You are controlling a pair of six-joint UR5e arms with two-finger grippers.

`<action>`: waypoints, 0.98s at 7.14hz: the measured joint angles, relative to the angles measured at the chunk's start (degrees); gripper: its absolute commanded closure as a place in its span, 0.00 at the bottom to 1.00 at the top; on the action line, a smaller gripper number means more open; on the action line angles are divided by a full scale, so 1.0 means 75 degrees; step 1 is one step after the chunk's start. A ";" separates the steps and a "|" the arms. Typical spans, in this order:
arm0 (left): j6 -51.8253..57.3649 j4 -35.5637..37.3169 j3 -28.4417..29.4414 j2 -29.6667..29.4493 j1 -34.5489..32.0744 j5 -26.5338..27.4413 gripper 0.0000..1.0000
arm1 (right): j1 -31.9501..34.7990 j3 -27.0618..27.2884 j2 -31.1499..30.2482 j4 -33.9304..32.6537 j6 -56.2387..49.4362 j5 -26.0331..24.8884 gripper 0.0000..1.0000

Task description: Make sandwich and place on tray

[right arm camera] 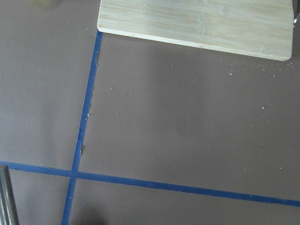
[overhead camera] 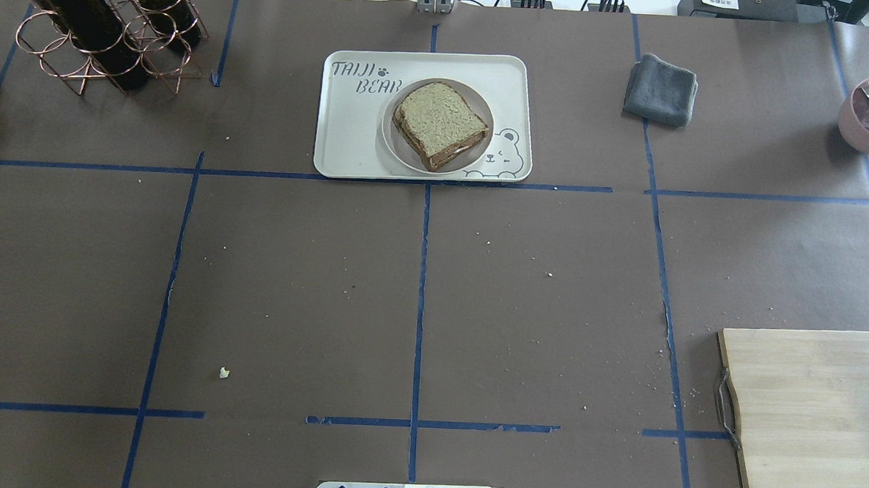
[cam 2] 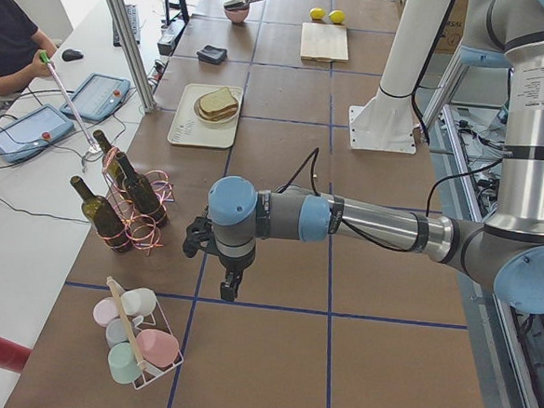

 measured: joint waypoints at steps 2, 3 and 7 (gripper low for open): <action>0.0023 -0.0045 0.0128 0.0099 0.0018 -0.0056 0.00 | 0.0000 -0.0013 -0.0020 0.0029 -0.0047 -0.0072 0.00; 0.0018 -0.0074 0.0244 0.0041 0.0031 0.0011 0.00 | 0.0000 -0.0013 -0.0023 0.0037 -0.0050 -0.0076 0.00; 0.0016 0.0646 0.0337 -0.0432 0.0060 0.0292 0.00 | -0.0001 -0.0094 -0.0058 0.0044 -0.0047 -0.0039 0.00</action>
